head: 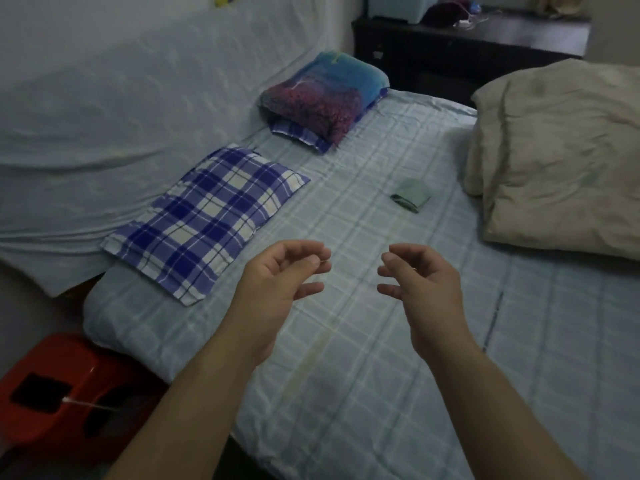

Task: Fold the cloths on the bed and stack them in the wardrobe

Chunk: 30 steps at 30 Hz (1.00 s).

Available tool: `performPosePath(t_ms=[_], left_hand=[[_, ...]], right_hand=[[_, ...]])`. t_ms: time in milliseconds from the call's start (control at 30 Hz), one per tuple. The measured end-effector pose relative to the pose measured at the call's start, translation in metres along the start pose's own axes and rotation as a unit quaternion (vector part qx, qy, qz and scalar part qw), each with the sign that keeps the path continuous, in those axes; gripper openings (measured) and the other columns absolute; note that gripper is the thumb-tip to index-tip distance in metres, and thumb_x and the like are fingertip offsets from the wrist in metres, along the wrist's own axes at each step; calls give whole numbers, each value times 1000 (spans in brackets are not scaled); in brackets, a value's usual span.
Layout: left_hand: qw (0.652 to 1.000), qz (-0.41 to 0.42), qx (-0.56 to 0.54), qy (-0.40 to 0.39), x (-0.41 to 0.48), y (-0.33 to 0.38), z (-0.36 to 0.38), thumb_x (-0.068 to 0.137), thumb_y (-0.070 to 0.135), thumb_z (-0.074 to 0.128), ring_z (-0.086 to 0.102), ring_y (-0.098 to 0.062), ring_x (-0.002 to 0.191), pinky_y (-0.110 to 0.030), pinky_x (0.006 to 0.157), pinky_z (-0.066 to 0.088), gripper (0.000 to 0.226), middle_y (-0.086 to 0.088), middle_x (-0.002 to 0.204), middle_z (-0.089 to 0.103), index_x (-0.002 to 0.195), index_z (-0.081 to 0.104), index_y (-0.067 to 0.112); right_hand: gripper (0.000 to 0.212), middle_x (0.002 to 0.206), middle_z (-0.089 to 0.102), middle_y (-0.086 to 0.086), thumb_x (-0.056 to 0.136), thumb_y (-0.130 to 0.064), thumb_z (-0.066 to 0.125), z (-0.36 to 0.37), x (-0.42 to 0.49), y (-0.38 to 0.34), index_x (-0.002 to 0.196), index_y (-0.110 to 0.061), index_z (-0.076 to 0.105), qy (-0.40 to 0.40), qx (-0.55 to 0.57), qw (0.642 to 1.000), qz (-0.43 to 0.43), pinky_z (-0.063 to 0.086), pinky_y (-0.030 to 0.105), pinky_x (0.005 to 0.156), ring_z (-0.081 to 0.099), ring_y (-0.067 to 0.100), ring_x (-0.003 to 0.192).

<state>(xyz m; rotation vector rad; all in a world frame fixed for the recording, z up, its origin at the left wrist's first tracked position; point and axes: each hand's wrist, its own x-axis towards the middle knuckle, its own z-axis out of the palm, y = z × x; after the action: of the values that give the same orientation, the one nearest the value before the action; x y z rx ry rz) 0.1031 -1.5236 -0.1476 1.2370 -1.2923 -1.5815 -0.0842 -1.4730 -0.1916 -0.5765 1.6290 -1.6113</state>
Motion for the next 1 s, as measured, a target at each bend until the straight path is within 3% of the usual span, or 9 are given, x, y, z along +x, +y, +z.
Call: performPosePath(t_ms=[500,900,1000], left_hand=[[993,-69,-4,-96,245,-92,77,101,6,59,76,-19,104,-46,93,61,17,-3,109,79,112,72,10],[985,-115,-6,-129,432,-192,154,101,10,61,76,-19,103,-40,86,63,18,0,109,79,113,72,18],[981,-123,6,-150,475,-216,175,101,10,61,75,-16,104,-40,87,63,21,2,113,77,115,71,22]], right_hand=[[11,95,73,1,94,-14,70,6,200,82,103,-19,70,123,-43,990,49,62,30,71,73,17,88],[12,96,71,2,91,-17,71,-4,390,186,99,-26,69,187,-89,975,84,60,46,87,70,22,93],[22,108,70,-4,93,-18,69,-13,438,210,114,-24,68,182,-117,973,81,58,36,86,67,14,99]])
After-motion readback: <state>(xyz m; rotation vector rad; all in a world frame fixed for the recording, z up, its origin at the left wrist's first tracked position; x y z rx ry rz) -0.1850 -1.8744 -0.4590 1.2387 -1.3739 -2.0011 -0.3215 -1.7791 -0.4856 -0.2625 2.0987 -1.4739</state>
